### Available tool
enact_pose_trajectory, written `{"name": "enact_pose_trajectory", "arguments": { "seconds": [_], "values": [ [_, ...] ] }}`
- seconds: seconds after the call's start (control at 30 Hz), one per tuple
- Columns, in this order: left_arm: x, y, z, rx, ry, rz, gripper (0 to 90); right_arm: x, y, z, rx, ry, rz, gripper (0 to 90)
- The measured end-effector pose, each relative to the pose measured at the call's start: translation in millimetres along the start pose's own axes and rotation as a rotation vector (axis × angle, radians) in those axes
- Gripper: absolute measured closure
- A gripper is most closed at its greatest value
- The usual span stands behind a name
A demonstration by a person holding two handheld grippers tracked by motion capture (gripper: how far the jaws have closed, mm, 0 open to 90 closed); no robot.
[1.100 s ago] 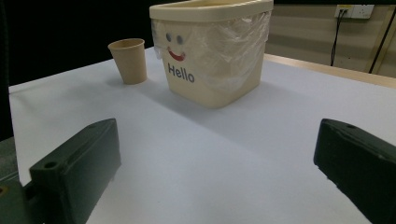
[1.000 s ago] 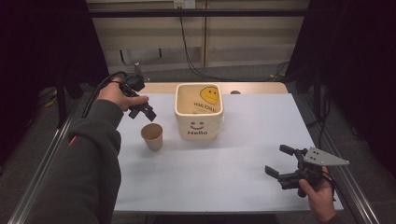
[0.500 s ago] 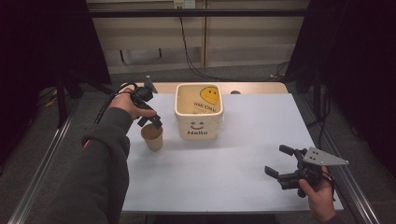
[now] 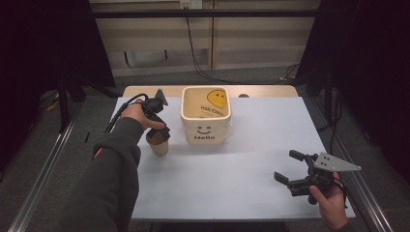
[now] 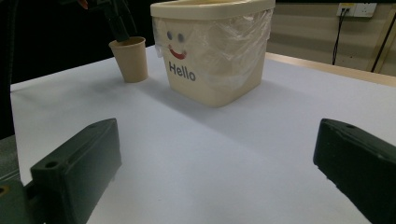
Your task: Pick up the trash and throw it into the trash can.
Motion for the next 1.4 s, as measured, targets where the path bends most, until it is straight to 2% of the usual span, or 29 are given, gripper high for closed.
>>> {"name": "enact_pose_trajectory", "arguments": {
  "seconds": [0.27,0.3,0.37,0.5,0.6,0.67,0.73,0.83,0.87,1.0,1.17,1.2,1.4],
  "values": [
    [2.6,9.9,2.2,-0.011,0.01,-0.026,7.8,0.2,-0.8,0.4,0.002,0.0,-0.002,0.4],
    [2.4,11.2,2.9,-0.005,-0.008,-0.022,9.8,0.0,-0.7,0.3,0.0,-0.002,0.0,0.4],
    [3.4,12.2,1.9,-0.01,-0.007,-0.029,12.0,-0.2,-0.7,0.4,0.001,-0.001,0.001,0.4],
    [4.4,12.8,4.0,0.012,-0.019,-0.032,18.8,-0.2,-0.6,0.4,0.0,-0.002,0.001,0.4],
    [4.5,11.7,3.1,0.008,-0.028,-0.034,19.5,-0.2,-0.5,0.7,0.002,-0.002,0.001,0.4],
    [5.9,9.4,1.1,0.011,-0.016,-0.043,19.8,-0.2,-0.5,0.6,0.002,-0.002,0.001,0.4],
    [6.1,6.1,0.4,0.005,-0.033,-0.036,19.8,-0.1,-0.6,0.8,0.004,-0.001,-0.001,0.4],
    [6.4,-0.5,-0.7,0.02,-0.039,-0.025,19.9,-0.1,-0.7,1.2,0.005,-0.001,0.0,0.4],
    [5.1,-1.6,-0.8,0.018,-0.055,-0.006,19.9,-0.2,-0.4,1.2,0.005,-0.001,0.003,0.4],
    [7.8,-11.1,-4.3,0.024,-0.052,-0.014,20.1,-0.2,-0.1,0.9,0.004,-0.001,0.002,0.4],
    [6.8,-25.7,-5.3,0.037,-0.057,0.009,20.2,-0.1,0.3,1.2,0.005,-0.002,0.001,0.4],
    [6.8,-28.7,-4.0,0.046,-0.07,0.01,20.2,0.0,0.3,1.2,0.005,-0.002,0.001,0.4],
    [4.8,-47.0,-6.7,0.037,-0.056,0.021,20.3,0.2,0.6,1.1,0.006,0.002,-0.001,0.4]
  ]
}}
Point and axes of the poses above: each handheld gripper's, and its own axes: y roughly forward along the jaws, x roughly out of its underside, z roughly to its right, the point moved 9 cm from there along y, roughly forward along the jaws, and after that the axes turned 8 degrees about -x, right-handed, at the moved point
